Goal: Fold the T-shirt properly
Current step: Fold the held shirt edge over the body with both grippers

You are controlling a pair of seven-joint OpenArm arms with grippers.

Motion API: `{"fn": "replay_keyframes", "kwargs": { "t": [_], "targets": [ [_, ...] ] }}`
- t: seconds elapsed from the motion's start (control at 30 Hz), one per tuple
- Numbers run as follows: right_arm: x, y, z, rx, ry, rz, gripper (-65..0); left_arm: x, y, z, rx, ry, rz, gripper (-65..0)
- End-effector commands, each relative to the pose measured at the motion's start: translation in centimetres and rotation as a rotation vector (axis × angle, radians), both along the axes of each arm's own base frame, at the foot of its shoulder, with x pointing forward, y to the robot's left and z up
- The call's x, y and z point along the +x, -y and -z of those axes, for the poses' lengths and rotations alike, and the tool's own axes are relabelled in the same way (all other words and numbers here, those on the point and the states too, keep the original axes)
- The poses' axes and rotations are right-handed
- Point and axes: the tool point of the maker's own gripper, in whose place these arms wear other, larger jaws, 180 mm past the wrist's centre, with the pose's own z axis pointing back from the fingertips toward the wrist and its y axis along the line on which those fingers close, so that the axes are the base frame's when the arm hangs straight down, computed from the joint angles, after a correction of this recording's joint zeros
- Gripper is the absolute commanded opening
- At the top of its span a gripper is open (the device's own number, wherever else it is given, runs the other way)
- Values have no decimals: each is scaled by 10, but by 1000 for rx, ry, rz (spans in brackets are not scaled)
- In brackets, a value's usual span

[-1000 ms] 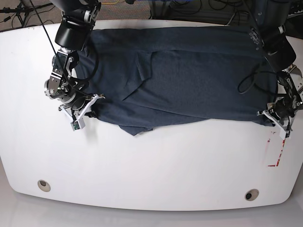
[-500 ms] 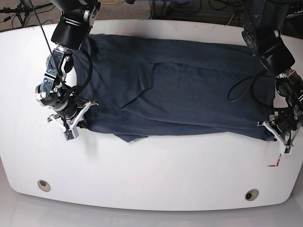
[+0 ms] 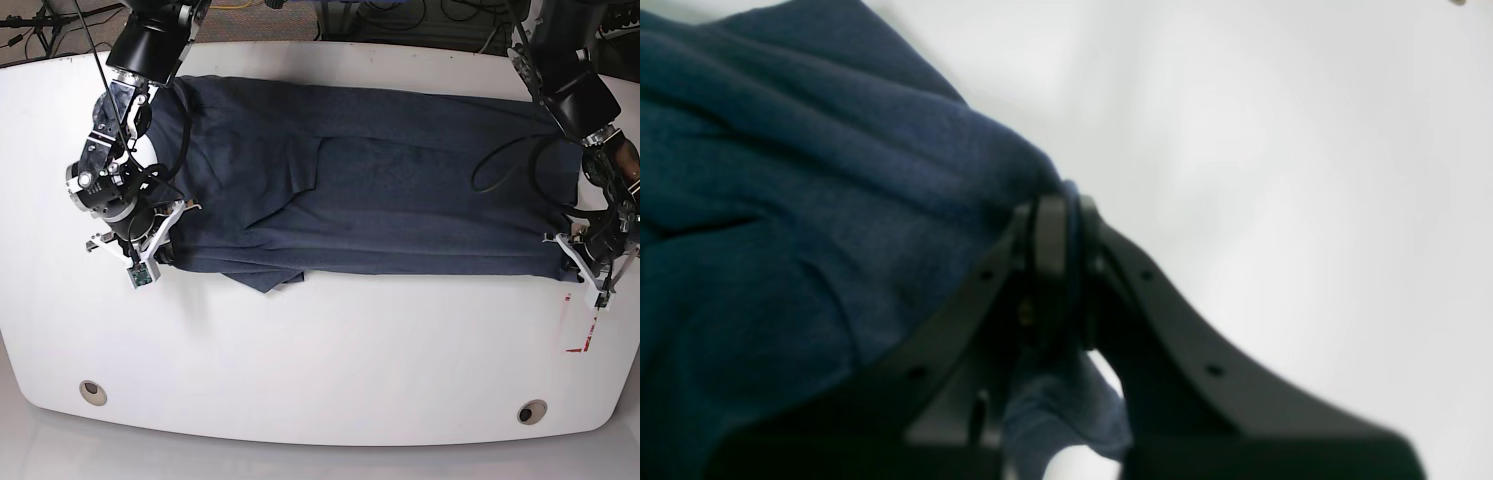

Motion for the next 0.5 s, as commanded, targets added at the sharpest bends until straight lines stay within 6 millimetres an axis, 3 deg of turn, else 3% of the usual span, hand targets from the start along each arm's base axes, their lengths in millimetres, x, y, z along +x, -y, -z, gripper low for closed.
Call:
{"fn": "replay_keyframes", "kwargs": {
  "t": [0.0,0.47],
  "targets": [
    [0,3,-19,-24,56,-3,-650,5,-19,-32,64,82,-4,-639],
    [-47,-1,-9,-73,9,-18,-650,-31,-33,-21,118,49,-32,-639]
  ]
}}
